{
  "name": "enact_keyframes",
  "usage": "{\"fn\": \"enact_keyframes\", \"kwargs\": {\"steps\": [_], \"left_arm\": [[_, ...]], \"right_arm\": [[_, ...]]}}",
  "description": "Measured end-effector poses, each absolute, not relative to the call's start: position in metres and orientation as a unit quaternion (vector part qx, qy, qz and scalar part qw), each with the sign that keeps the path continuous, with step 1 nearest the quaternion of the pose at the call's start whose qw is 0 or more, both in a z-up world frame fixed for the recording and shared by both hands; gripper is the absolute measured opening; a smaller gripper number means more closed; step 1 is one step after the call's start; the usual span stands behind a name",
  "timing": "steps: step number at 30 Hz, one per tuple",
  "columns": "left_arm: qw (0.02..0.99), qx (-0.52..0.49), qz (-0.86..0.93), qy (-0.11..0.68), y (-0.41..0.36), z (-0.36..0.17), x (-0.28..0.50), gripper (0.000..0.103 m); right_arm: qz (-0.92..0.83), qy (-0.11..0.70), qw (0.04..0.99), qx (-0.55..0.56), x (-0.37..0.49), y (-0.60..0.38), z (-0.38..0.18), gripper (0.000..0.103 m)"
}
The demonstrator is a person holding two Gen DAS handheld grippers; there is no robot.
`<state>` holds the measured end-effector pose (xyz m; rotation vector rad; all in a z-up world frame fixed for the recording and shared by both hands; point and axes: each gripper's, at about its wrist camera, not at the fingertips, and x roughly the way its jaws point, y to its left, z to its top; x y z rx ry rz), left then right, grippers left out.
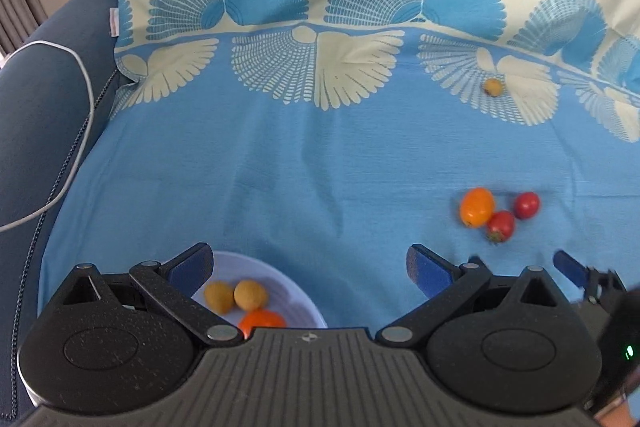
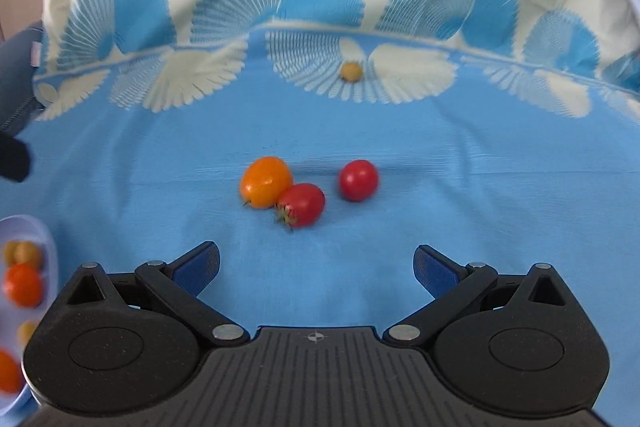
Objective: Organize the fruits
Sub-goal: 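Grasp the red tomato with the right tool while the left tool grasps the mandarin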
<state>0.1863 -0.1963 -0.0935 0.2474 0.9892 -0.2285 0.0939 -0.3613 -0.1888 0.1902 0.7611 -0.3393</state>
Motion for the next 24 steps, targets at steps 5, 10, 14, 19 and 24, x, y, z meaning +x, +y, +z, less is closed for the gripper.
{"fn": "enact_keyframes", "kwargs": {"steps": [5, 10, 14, 19, 24], "left_arm": [[0.863, 0.119, -0.101, 0.481, -0.208, -0.112, 0.204, 0.103], [0.856, 0.117, -0.125, 0.487, -0.233, -0.128, 0.211, 0.103], [0.846, 0.118, -0.163, 0.493, -0.267, -0.143, 0.209, 0.103], [0.834, 0.131, -0.183, 0.503, -0.302, -0.164, 0.212, 0.103], [0.831, 0.136, -0.190, 0.504, -0.323, -0.176, 0.222, 0.103]], "right_arm": [[-0.160, 0.346, 0.922, 0.072, 0.114, -0.364, -0.203, 0.056], [-0.201, 0.332, 0.918, 0.083, 0.088, -0.381, -0.201, 0.032], [-0.254, 0.346, 0.898, 0.100, 0.059, -0.407, -0.196, 0.032], [-0.291, 0.336, 0.887, 0.123, 0.041, -0.433, -0.205, 0.032], [-0.291, 0.316, 0.895, 0.119, 0.041, -0.435, -0.214, 0.033]]}}
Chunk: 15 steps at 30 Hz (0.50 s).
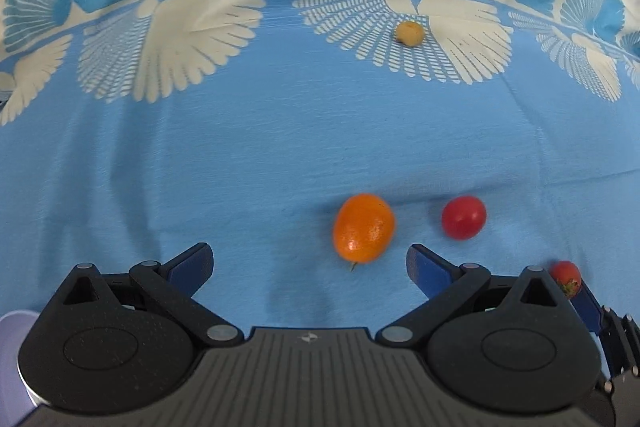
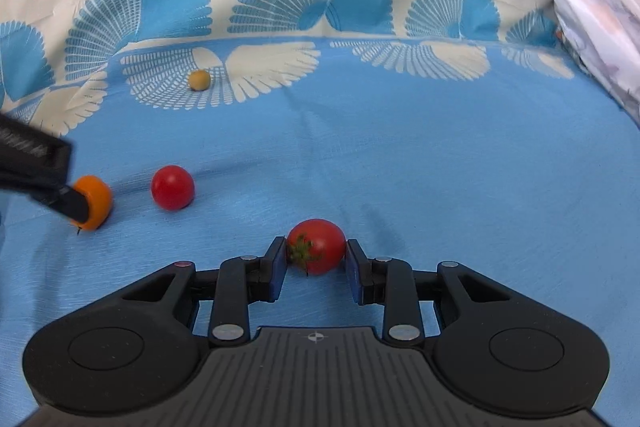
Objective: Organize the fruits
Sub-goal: 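Grasp the red tomato with the right tool while the left tool grasps the mandarin, then carry the red tomato and mandarin toward the plate with both tools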
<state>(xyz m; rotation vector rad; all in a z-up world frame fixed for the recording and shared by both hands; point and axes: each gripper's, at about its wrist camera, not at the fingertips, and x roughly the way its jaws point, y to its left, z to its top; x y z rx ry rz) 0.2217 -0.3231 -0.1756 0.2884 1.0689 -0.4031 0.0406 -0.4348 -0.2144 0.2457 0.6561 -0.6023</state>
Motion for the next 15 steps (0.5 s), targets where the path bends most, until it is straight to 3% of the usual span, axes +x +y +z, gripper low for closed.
{"fn": "enact_keyframes", "kwargs": {"steps": [3, 4, 5, 7, 8, 15], "left_arm": [[0.831, 0.120, -0.193, 0.508, -0.327, -0.179, 0.227, 0.099], [0.828, 0.115, -0.198, 0.511, -0.328, -0.180, 0.228, 0.088], [0.824, 0.117, -0.204, 0.516, -0.331, -0.181, 0.230, 0.069], [0.812, 0.128, -0.215, 0.527, -0.336, -0.184, 0.232, 0.051], [0.816, 0.138, -0.213, 0.519, -0.337, -0.183, 0.230, 0.034], [0.834, 0.133, -0.203, 0.495, -0.301, -0.153, 0.208, 0.035]], "right_arm": [[-0.289, 0.309, 0.898, 0.119, 0.042, -0.437, -0.216, 0.033], [-0.289, 0.307, 0.899, 0.120, 0.042, -0.438, -0.216, 0.033], [-0.289, 0.305, 0.900, 0.119, 0.041, -0.437, -0.217, 0.033], [-0.289, 0.303, 0.901, 0.115, 0.042, -0.437, -0.217, 0.033], [-0.289, 0.302, 0.901, 0.114, 0.043, -0.437, -0.218, 0.033], [-0.297, 0.287, 0.903, 0.116, 0.039, -0.436, -0.211, 0.033]]}}
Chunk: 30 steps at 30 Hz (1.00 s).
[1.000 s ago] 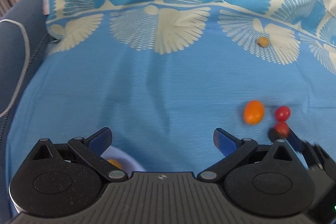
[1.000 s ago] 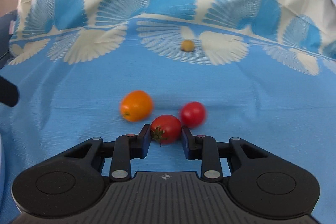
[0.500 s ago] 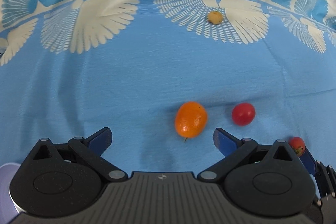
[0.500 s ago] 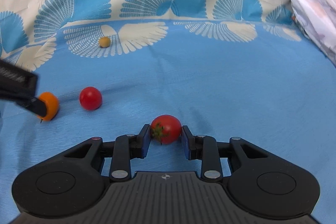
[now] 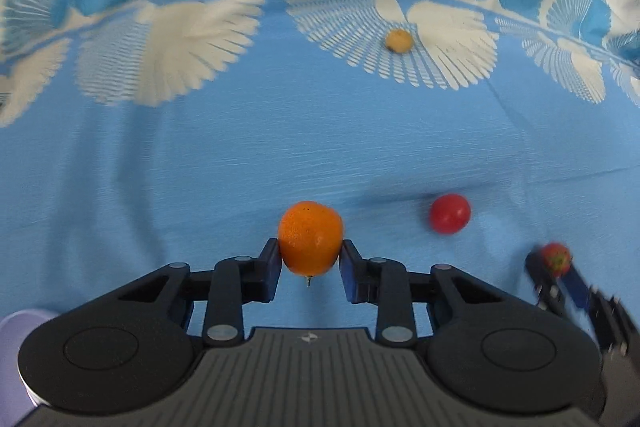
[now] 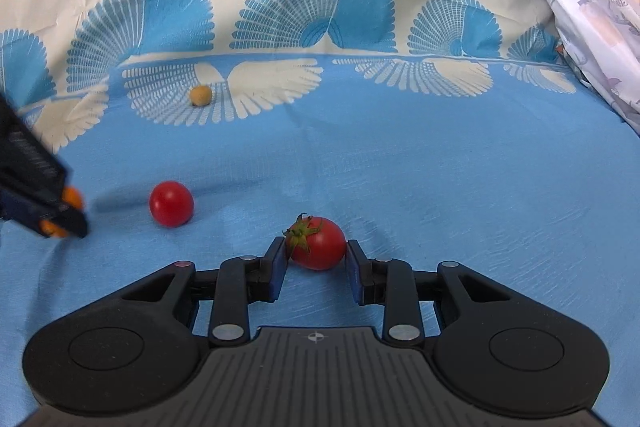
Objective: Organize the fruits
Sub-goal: 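Carry the red tomato and mandarin toward the plate with both tools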
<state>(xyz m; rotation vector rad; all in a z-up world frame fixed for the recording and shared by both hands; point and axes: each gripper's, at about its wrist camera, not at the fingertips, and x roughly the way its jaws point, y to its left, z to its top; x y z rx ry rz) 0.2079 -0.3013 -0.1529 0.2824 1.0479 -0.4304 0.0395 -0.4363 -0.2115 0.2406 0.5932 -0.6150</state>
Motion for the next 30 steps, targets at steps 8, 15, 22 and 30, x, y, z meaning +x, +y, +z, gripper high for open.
{"fn": "enact_keyframes", "kwargs": {"steps": [8, 15, 22, 30], "left_arm": [[0.848, 0.127, -0.169, 0.486, -0.199, -0.093, 0.143, 0.035], [0.851, 0.100, -0.147, 0.495, -0.116, -0.054, 0.084, 0.035], [0.862, 0.070, -0.136, 0.483, -0.047, -0.026, 0.029, 0.035], [0.874, 0.039, -0.122, 0.468, 0.015, -0.013, -0.023, 0.035]], "right_arm": [[-0.275, 0.285, 0.909, 0.130, 0.011, -0.414, -0.163, 0.033], [-0.192, 0.291, 0.931, 0.103, -0.051, -0.337, -0.105, 0.033], [-0.093, 0.311, 0.939, 0.114, -0.091, -0.254, -0.059, 0.033], [-0.021, 0.297, 0.952, 0.063, -0.125, -0.176, -0.026, 0.033]]}}
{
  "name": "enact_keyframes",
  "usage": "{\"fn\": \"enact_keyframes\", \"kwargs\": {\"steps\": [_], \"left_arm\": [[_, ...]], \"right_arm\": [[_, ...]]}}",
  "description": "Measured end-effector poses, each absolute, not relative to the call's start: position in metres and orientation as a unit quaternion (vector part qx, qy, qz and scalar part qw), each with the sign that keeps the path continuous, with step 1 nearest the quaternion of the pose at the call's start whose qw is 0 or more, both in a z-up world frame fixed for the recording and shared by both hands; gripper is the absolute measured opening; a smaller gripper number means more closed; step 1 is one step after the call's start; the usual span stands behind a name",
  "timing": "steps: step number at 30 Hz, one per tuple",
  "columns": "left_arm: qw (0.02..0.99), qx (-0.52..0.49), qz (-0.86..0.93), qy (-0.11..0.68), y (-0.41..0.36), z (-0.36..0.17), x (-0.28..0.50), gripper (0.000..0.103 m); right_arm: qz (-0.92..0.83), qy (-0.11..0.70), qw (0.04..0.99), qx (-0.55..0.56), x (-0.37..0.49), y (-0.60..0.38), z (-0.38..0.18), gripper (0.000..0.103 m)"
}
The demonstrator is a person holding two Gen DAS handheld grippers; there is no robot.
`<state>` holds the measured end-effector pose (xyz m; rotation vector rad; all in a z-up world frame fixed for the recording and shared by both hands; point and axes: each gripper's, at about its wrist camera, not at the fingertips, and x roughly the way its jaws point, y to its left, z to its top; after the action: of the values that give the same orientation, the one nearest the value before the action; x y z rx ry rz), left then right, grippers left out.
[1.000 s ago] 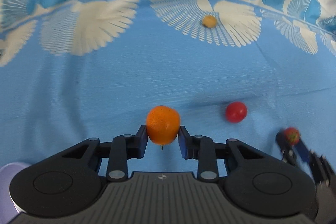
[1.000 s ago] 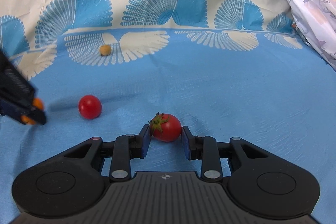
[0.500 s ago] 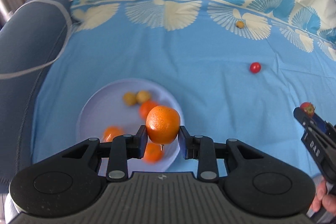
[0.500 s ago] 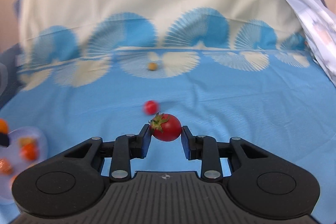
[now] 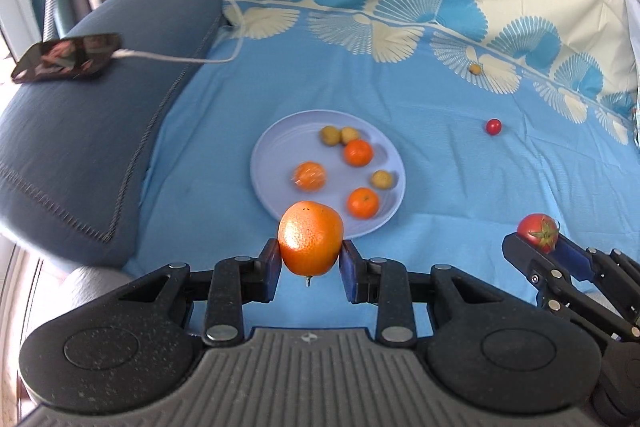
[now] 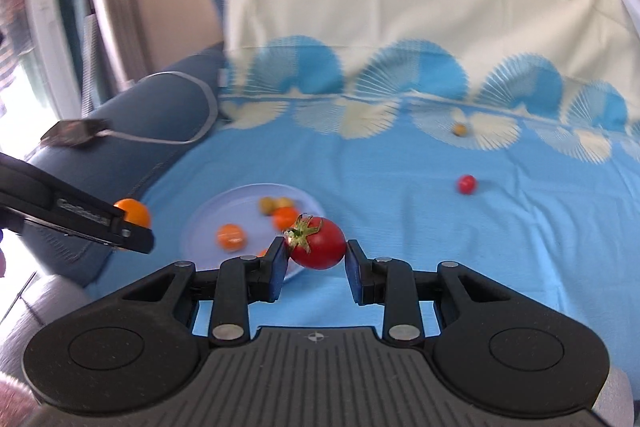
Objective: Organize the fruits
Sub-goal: 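Carry the red tomato and mandarin toward the plate with both tools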
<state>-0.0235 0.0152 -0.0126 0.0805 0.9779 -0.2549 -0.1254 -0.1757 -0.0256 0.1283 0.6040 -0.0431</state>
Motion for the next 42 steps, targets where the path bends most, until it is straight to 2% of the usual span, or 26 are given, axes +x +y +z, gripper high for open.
{"fn": "enact_keyframes", "kwargs": {"steps": [14, 42], "left_arm": [[0.887, -0.007, -0.114, 0.447, 0.065, -0.002, -0.052, 0.035], [0.882, -0.022, -0.110, 0.457, 0.065, -0.009, -0.024, 0.035]], "right_arm": [[0.000, 0.284, 0.959, 0.008, -0.156, -0.130, -0.006, 0.033], [-0.002, 0.315, 0.949, 0.014, -0.136, -0.132, -0.024, 0.033]]}}
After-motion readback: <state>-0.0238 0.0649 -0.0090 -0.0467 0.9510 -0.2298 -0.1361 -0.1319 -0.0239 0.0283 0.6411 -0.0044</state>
